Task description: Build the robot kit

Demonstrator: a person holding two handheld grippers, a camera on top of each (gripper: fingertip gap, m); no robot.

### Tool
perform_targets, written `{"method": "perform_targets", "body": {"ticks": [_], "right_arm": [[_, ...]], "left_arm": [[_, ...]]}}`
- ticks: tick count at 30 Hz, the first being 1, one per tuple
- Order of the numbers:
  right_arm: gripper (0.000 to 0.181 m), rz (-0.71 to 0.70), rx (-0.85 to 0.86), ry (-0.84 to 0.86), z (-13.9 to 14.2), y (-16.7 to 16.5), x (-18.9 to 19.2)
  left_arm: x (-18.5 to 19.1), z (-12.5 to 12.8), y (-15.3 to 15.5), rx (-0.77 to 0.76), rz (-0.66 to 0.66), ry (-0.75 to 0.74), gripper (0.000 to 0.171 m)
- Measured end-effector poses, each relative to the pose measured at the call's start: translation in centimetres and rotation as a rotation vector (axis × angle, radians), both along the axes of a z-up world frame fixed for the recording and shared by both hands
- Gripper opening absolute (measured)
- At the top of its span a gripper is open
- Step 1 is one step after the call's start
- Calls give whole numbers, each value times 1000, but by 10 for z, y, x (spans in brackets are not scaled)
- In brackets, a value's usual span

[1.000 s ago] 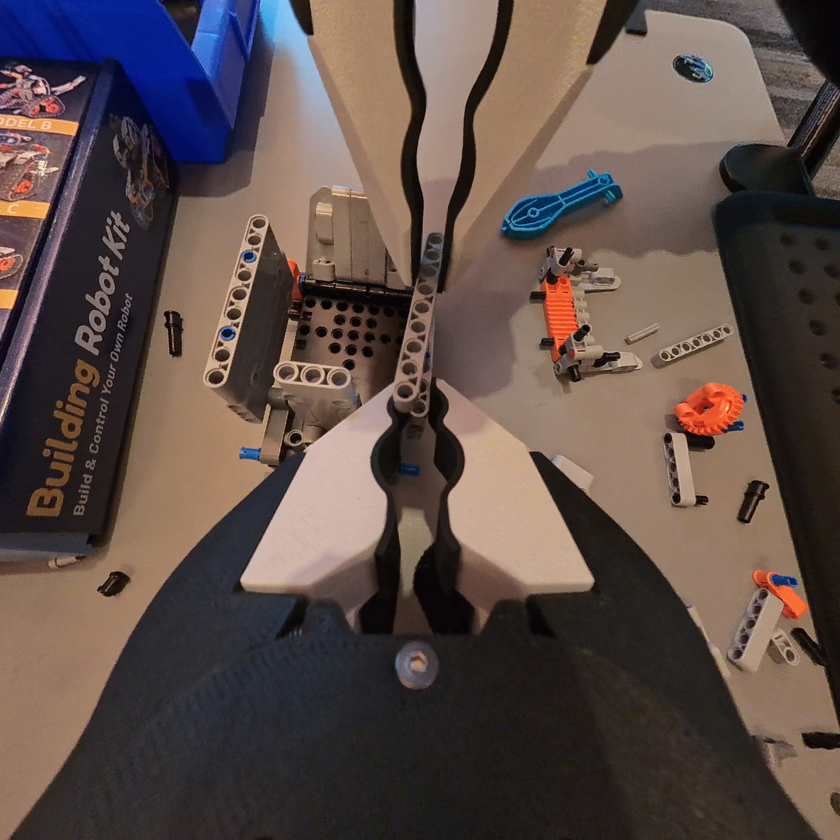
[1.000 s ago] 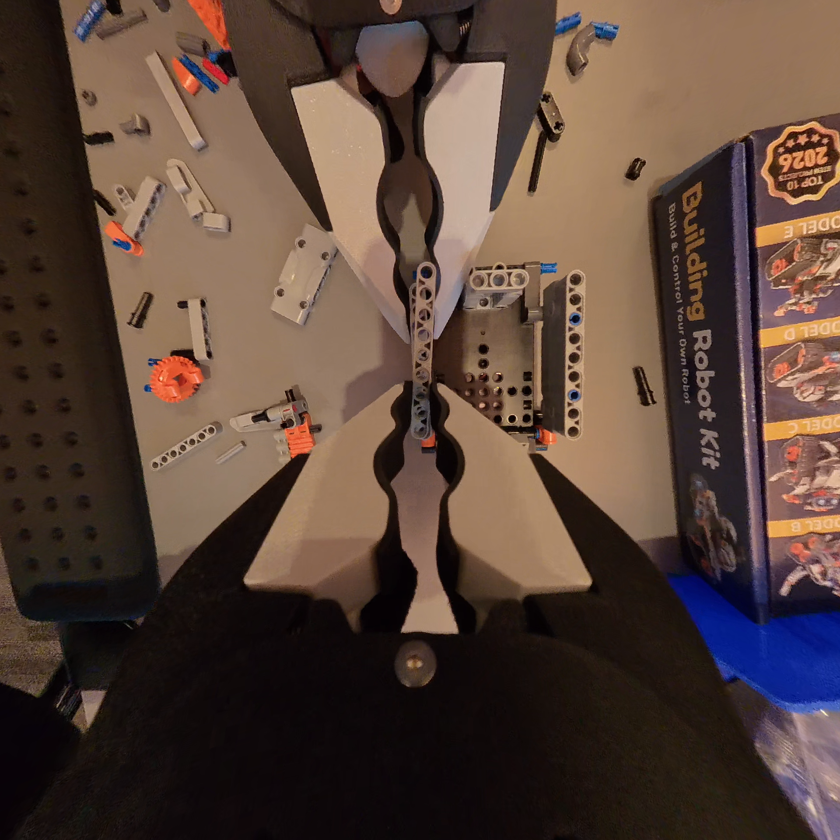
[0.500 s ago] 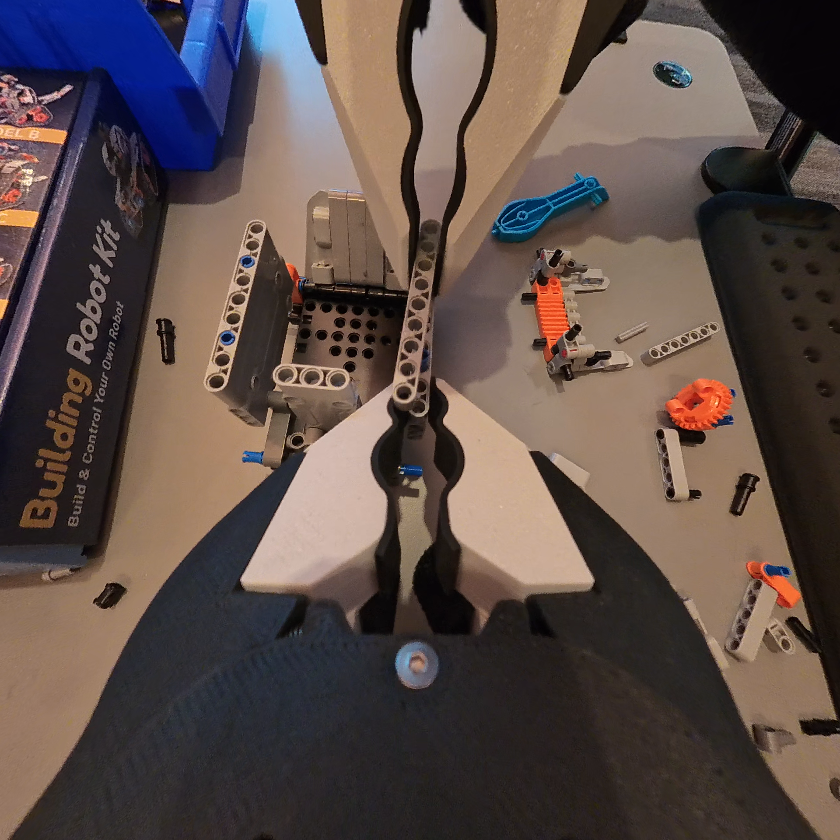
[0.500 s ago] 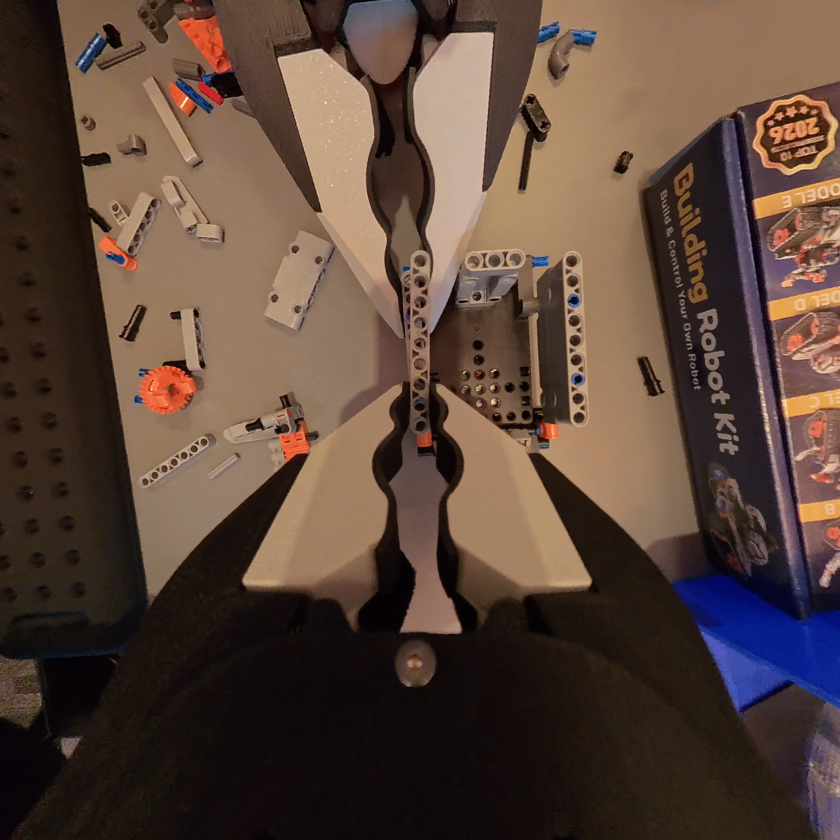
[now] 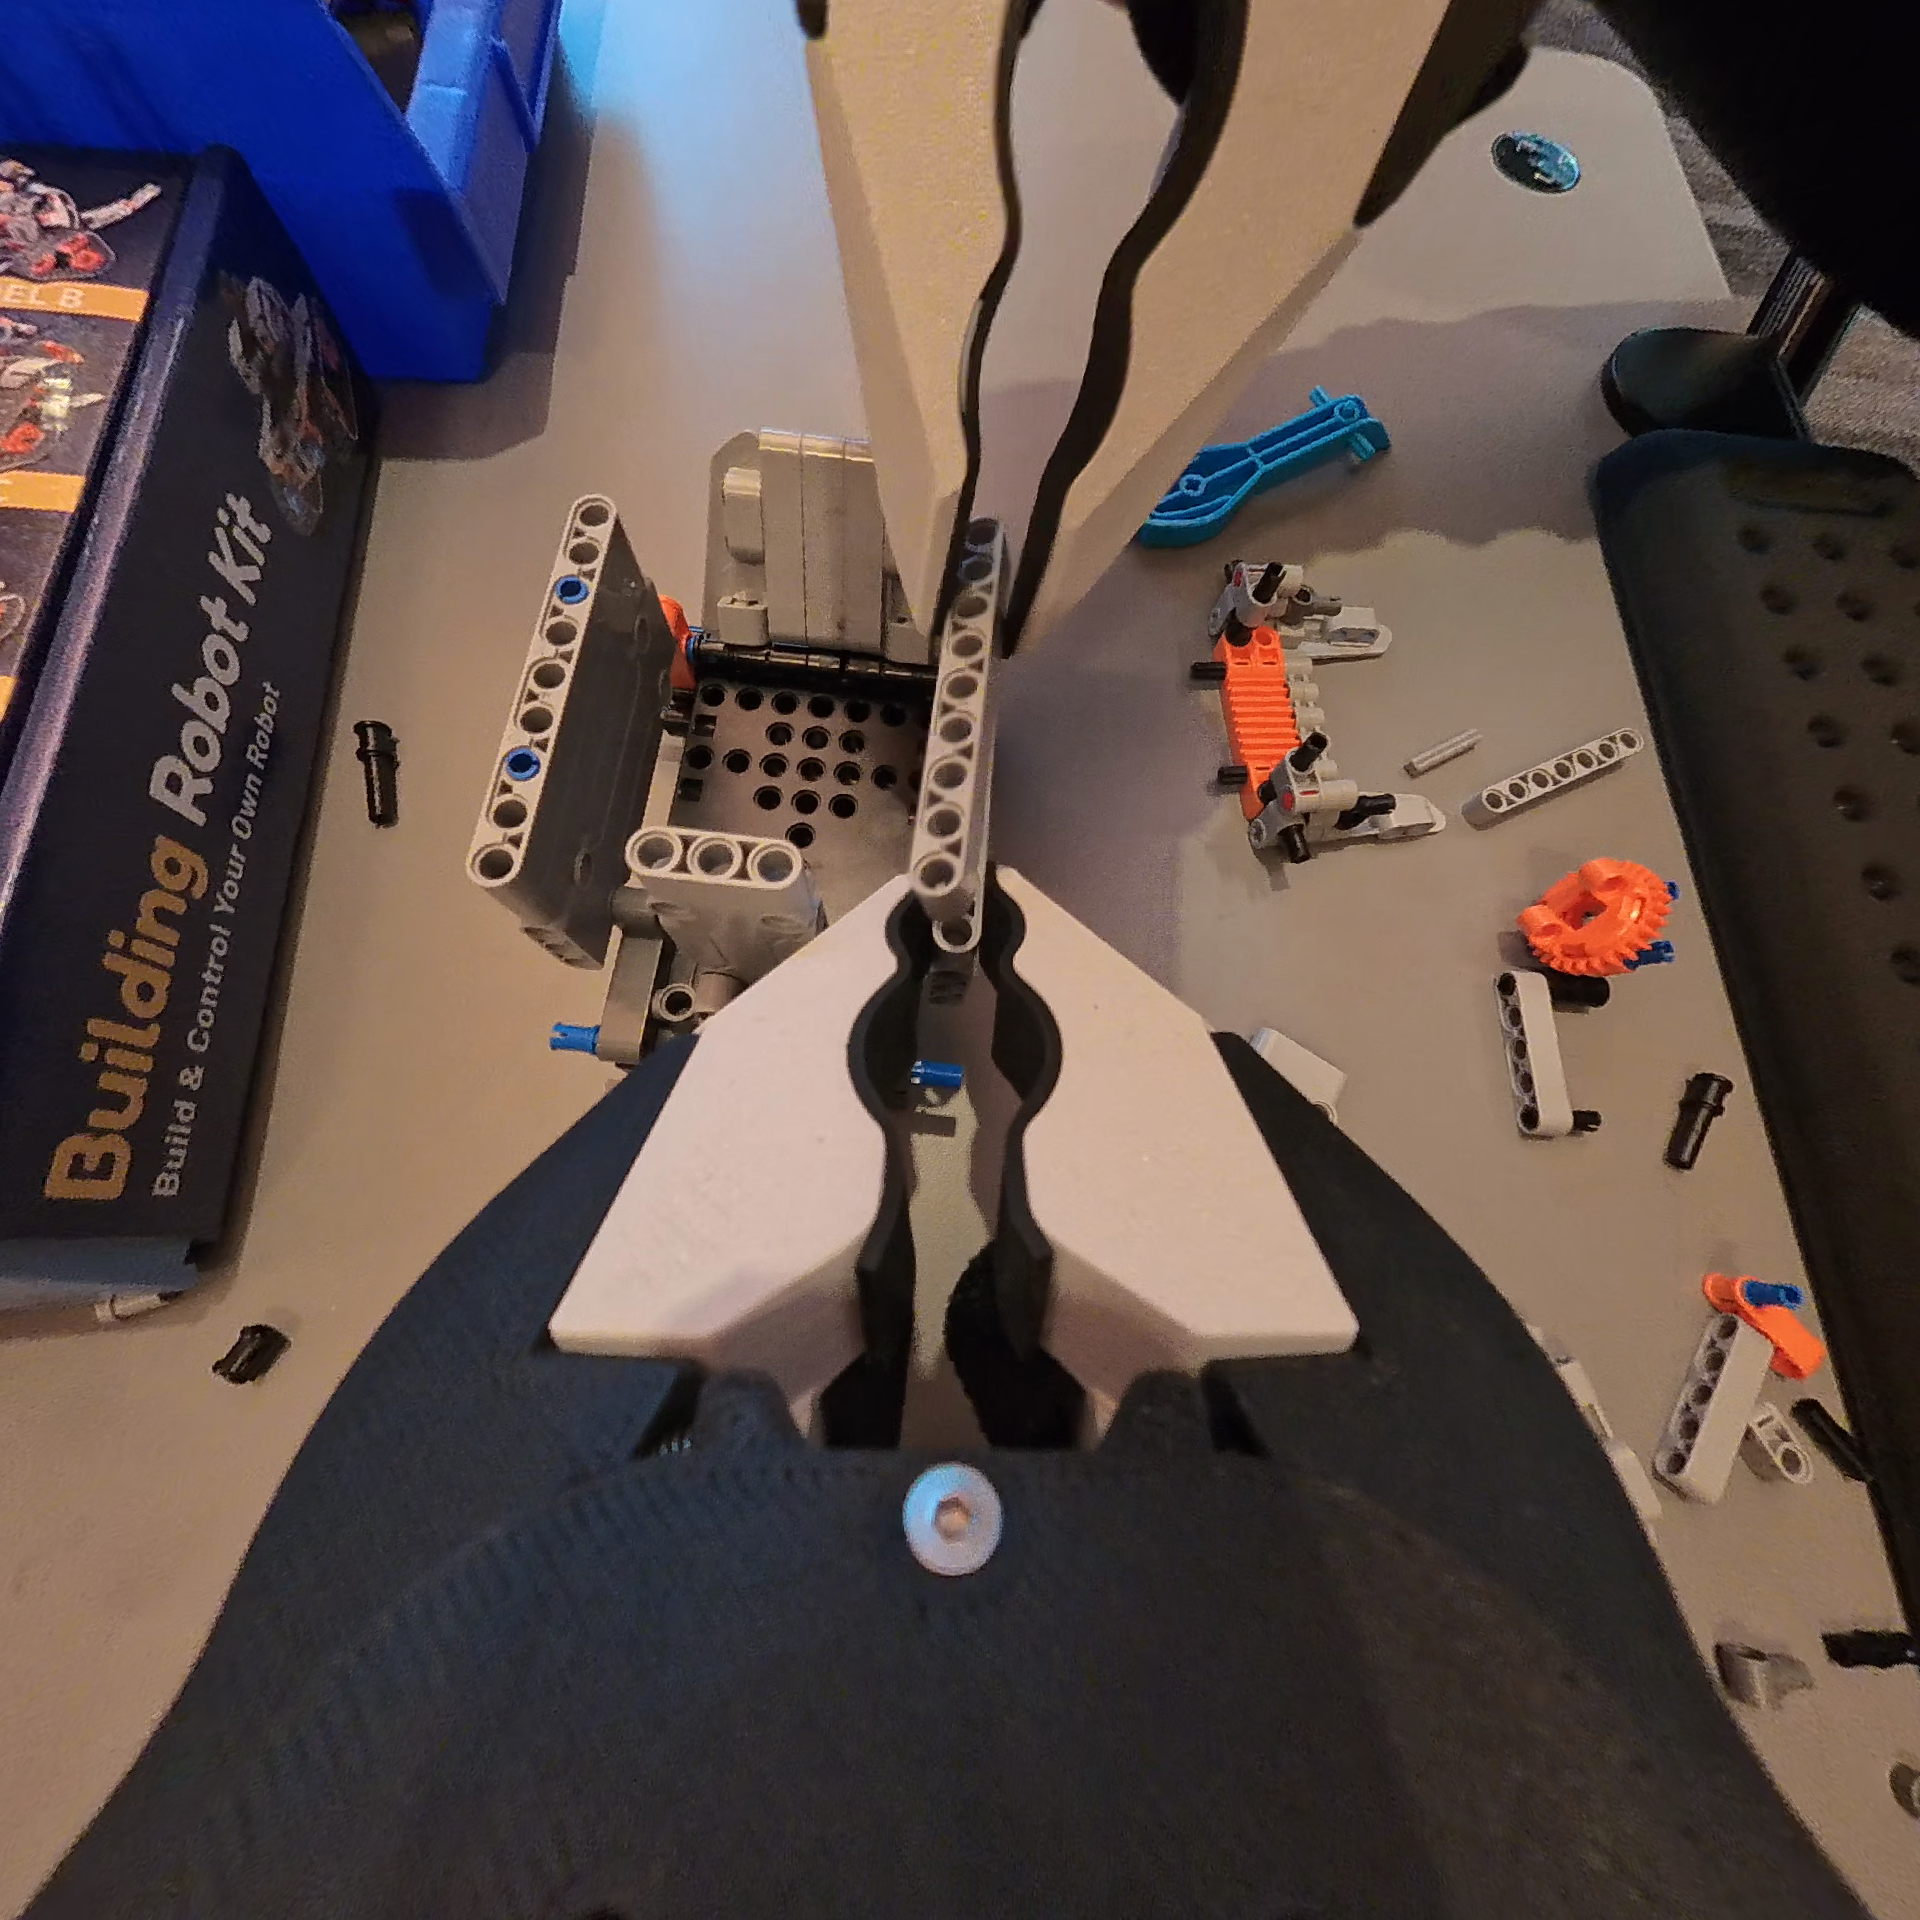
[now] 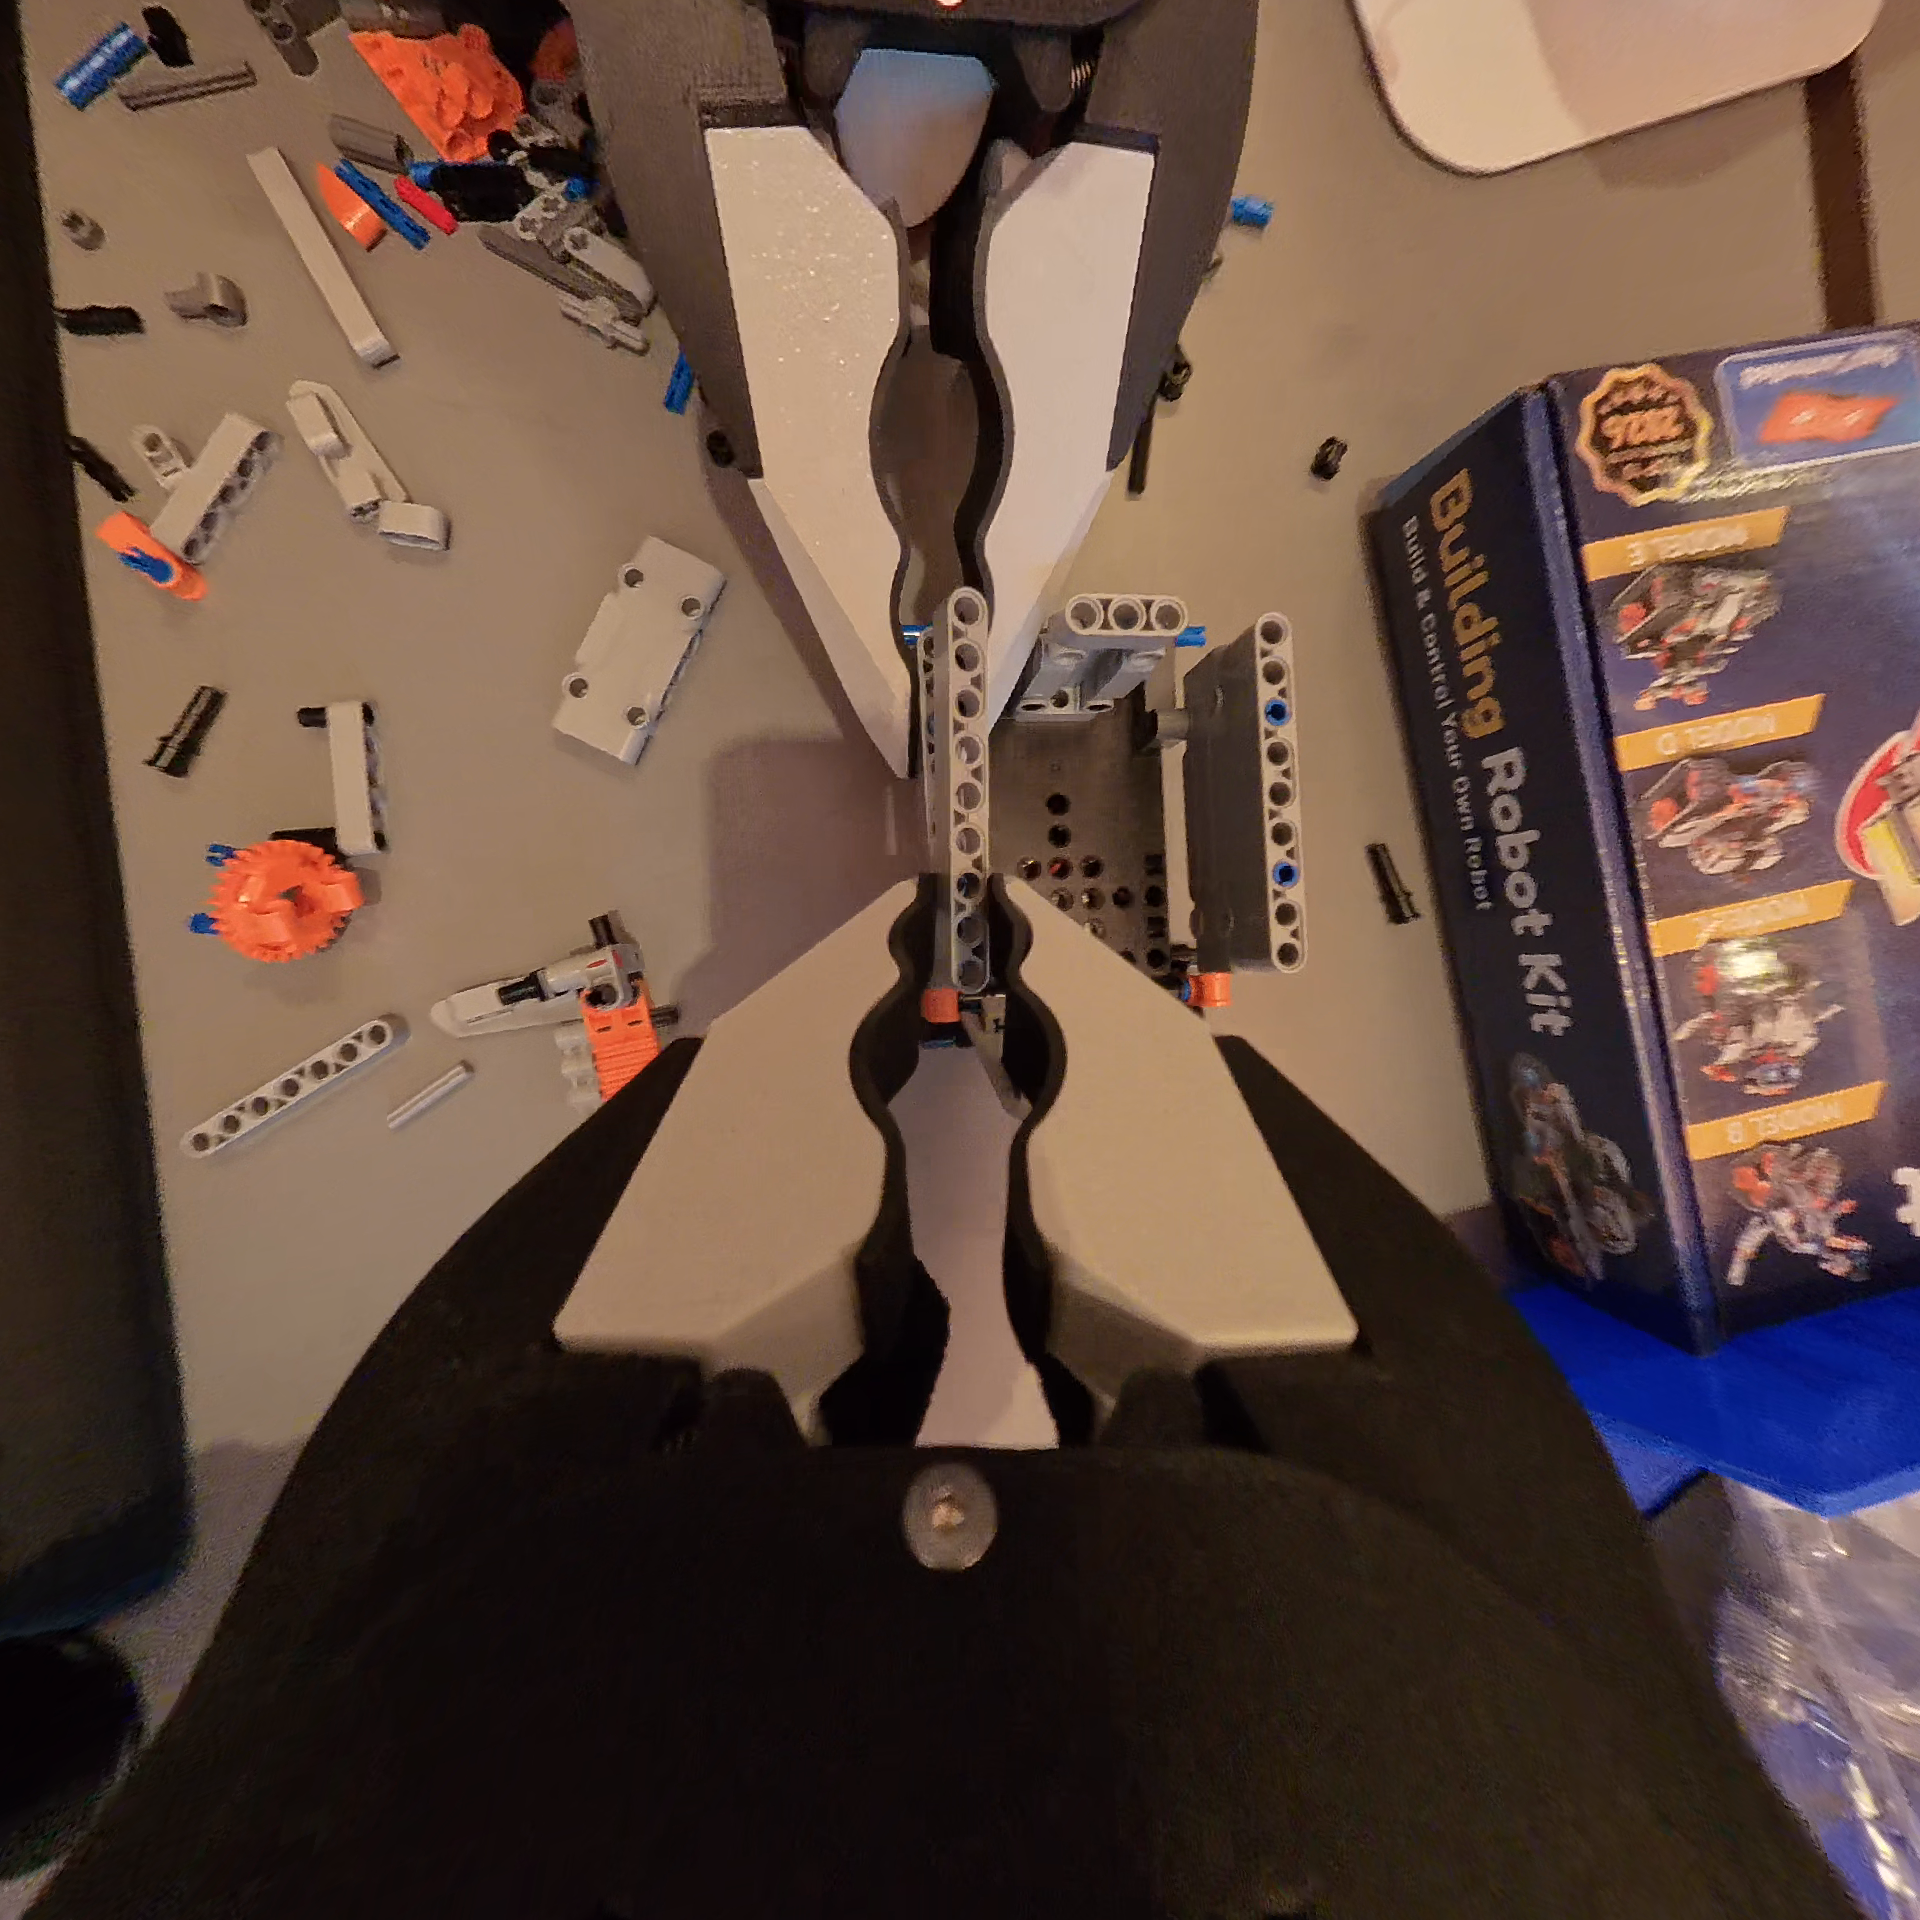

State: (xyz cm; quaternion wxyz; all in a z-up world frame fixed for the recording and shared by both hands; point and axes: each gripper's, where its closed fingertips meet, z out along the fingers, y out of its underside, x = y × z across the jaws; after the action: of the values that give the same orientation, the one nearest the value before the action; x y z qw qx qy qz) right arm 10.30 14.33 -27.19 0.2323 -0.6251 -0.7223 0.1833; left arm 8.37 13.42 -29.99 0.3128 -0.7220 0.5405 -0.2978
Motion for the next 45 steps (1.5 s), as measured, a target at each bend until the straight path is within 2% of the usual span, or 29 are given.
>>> {"method": "perform_targets", "body": {"ticks": [9,15,20,24,29,33,37,41,42,43,45], "right_arm": [[7,0,366,1,-1,0,1],[7,-40,497,-71,-1,1,1],[6,-83,382,-81,-3,2,2],[6,-87,226,-85,-4,2,2],[6,3,79,-140,-6,0,2],[5,84,35,-255,-9,-3,3],[6,105,-62,-329,-10,-4,3],[7,47,-64,-326,-8,-1,3],[20,25,-57,-307,-4,0,2],[24,12,-53,-268,2,-1,-1],[17,23,-35,-189,13,-6,-13]], "left_arm": [[-1,-1,0,-1,-3,-1,6],[0,-1,0,-4,7,-1,5],[0,0,0,-6,14,1,4],[0,0,0,0,9,6,4],[0,-1,-1,22,-1,19,5],[0,-1,-1,23,-6,24,4],[-1,-2,-1,17,-7,24,5],[0,-1,0,26,-8,8,5],[1,0,-1,32,-13,9,5],[1,0,-2,35,-16,12,5],[3,0,-2,38,-19,13,5]]}}
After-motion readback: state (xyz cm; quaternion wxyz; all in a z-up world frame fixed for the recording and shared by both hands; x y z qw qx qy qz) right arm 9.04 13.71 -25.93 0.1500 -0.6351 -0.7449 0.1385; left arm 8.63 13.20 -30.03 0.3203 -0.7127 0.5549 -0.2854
